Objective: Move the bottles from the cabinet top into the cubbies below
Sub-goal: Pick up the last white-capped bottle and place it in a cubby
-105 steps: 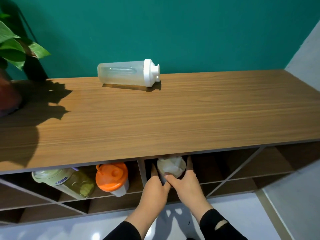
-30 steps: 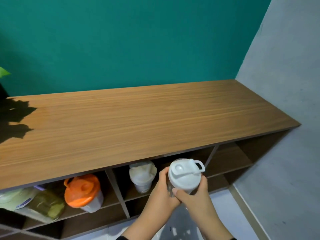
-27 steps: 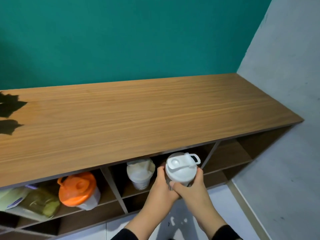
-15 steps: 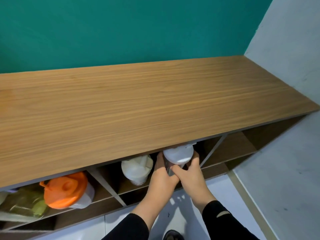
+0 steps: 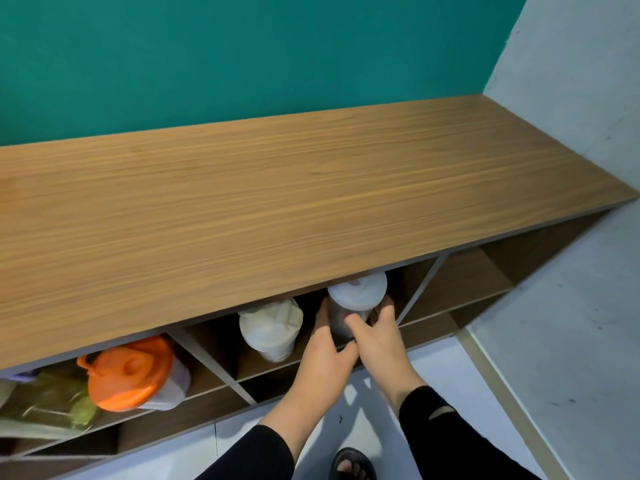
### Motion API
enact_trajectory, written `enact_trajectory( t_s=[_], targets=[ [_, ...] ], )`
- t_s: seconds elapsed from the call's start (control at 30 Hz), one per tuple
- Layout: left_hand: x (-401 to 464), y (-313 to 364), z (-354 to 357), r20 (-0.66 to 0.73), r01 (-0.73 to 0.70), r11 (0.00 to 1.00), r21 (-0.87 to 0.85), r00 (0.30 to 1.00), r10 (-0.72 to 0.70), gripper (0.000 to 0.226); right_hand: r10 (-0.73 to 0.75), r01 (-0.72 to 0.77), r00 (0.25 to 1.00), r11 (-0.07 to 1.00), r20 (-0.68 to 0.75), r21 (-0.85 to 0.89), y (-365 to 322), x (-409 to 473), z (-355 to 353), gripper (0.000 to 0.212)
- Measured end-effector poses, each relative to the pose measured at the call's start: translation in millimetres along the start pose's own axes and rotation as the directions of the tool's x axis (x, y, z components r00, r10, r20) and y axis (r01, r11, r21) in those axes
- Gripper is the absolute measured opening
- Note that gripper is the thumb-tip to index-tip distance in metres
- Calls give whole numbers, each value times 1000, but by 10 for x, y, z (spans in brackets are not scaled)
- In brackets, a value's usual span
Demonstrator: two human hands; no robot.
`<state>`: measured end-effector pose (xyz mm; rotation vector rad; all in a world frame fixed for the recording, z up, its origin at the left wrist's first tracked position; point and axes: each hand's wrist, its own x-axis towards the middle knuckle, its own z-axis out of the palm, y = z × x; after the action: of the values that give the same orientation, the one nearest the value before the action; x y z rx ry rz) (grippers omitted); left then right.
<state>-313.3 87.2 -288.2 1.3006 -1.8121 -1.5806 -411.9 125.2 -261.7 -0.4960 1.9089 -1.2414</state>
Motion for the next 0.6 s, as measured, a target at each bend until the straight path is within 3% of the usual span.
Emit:
enact_trajectory(
  t_s=[0.1, 0.17, 0.23, 0.3, 0.4, 0.47, 0.6],
  targets=[
    [-63, 91, -13, -19, 11, 1000, -11, 1000, -11, 82, 35, -35, 999, 999, 21, -11, 31, 7, -35, 66],
    [-50, 159, -32, -14, 30, 999, -22, 999, -30, 85, 47, -48, 999, 999, -20, -20, 66, -4, -23, 74],
    [9, 172, -36, -2, 59, 998, -5, 998, -59, 69, 47, -48, 998, 999, -42, -20, 72, -8, -7, 70],
    [17, 186, -41, 34, 98, 995, 27, 995, -99, 29, 38, -39, 999, 999, -24, -26, 58, -7, 1, 65],
    [-17, 189, 13, 43, 73, 997, 17, 996, -73, 43, 29, -29, 1000, 999, -2, -45, 60, 29, -17, 67],
    [-50, 175, 38, 24, 28, 1000, -1, 999, -28, 64, 34, -33, 999, 999, 17, -28, 52, 48, -30, 64],
    [-72, 151, 40, 25, 9, 1000, 7, 1000, -10, 80, 77, -76, 996, 996, 34, -35, 25, 58, -50, 40]
  ],
)
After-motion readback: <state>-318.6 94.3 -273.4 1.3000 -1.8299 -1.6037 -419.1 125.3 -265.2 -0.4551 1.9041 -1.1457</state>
